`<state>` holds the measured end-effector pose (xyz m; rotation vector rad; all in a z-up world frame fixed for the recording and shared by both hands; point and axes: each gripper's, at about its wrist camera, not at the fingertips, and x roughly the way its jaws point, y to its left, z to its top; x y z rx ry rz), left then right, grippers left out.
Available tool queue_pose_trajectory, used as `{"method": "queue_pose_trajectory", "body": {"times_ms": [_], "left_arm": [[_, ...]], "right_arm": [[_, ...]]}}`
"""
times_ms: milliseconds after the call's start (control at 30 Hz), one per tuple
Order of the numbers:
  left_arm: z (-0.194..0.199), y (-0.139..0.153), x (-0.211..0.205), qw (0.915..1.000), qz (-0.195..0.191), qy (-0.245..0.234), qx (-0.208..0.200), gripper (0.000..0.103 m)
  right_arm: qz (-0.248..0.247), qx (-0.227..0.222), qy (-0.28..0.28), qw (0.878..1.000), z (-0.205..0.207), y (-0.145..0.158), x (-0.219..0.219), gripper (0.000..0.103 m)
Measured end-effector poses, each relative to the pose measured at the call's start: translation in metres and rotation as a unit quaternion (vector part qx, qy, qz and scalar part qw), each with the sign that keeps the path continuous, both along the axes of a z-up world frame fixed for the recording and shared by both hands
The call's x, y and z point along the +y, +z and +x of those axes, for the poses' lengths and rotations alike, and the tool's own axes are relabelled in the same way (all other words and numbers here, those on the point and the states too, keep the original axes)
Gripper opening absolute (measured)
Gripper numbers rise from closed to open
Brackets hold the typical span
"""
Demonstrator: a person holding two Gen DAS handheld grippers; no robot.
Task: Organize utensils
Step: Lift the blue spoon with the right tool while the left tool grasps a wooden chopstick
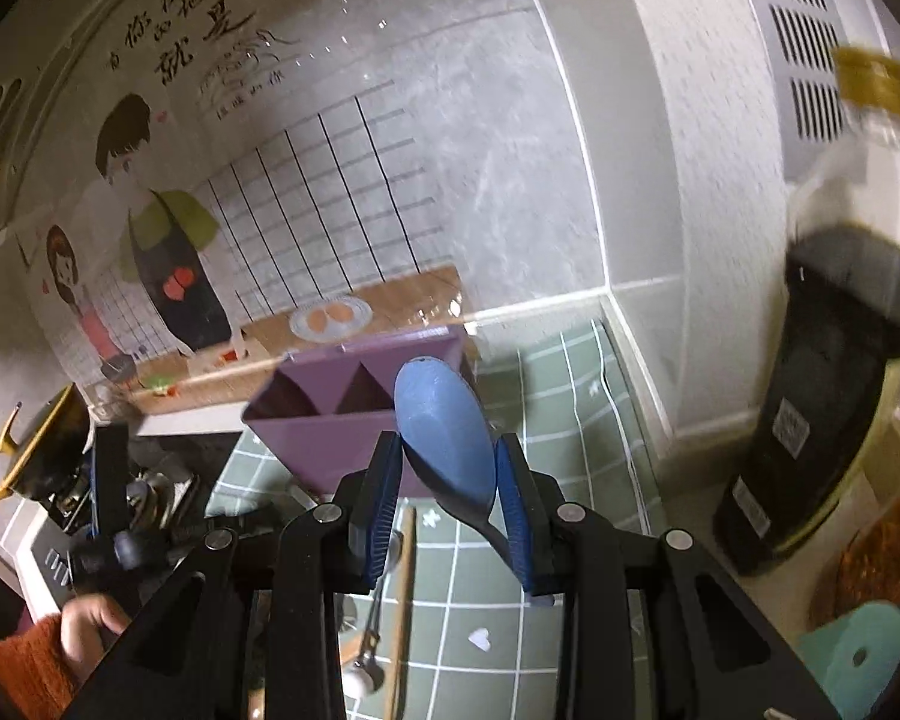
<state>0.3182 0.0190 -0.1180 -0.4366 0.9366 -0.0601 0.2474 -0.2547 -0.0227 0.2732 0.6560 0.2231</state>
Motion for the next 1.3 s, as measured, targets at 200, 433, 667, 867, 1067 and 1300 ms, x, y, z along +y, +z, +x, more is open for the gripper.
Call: {"method": "queue_pose_trajectory", "body": {"times_ms": [200, 433, 667, 867, 1067, 1300], "left_arm": [[0.011, -0.01, -0.024, 0.9995, 0.023, -0.005, 0.02, 0.034], [-0.012, -0.002, -0.047, 0.9987, 0.009, -0.05, -0.007, 0.034], [-0.017, -0.007, -0.075, 0.9925, -0.009, -0.121, 0.014, 0.034], [-0.019, -0.003, -0.12, 0.9884, 0.045, -0.144, 0.014, 0.034], [-0.007, -0.012, -0.145, 0.9814, 0.108, -0.152, 0.047, 0.025], [-0.016, -0.01, -0.118, 0.9791, 0.129, -0.153, 0.036, 0.006]], "right_arm": [[0.0, 0.011, -0.012, 1.0, 0.0, -0.014, -0.005, 0.03], [-0.018, 0.005, -0.021, 1.0, -0.005, -0.019, -0.006, 0.029], [-0.02, 0.008, -0.022, 1.0, -0.006, -0.021, -0.014, 0.025], [-0.024, 0.004, -0.038, 0.999, -0.017, -0.023, -0.024, 0.022], [-0.037, 0.043, 0.007, 0.998, -0.005, -0.033, -0.024, 0.023], [-0.056, 0.111, 0.021, 0.992, 0.033, -0.057, -0.022, 0.023]]}}
